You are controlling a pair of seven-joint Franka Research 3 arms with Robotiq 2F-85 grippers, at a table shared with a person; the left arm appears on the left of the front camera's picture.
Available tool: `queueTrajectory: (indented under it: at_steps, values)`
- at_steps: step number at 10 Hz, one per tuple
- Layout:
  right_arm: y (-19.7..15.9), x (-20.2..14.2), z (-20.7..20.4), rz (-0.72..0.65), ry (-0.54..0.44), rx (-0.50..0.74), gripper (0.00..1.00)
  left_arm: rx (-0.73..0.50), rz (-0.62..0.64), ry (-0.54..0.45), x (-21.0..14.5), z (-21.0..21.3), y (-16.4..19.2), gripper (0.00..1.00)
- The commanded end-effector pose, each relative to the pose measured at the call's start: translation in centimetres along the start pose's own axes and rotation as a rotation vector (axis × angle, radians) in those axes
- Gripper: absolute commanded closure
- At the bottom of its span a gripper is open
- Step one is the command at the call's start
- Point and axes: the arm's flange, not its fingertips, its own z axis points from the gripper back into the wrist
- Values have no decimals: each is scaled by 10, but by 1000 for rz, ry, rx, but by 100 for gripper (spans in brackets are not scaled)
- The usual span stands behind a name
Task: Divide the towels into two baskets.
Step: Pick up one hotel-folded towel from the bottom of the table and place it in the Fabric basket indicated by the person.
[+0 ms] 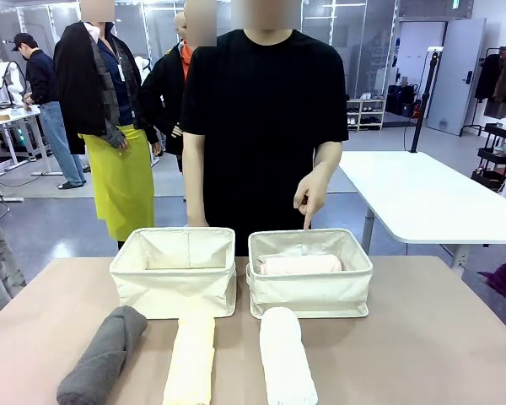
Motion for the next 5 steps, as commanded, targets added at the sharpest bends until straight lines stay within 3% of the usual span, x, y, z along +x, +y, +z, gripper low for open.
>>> queueTrajectory:
  at_steps: [1, 3, 5]
  values:
    - [50, 31, -59, -133, 120, -147, 0, -23, -11, -16, 1, 2, -1, 0]
    - [77, 53, -126, -181, 114, -358, 0, -23, -11, -16, 1, 2, -1, 0]
    - [94, 72, -189, -147, 181, -462, 0, -23, -11, -16, 1, 2, -1, 0]
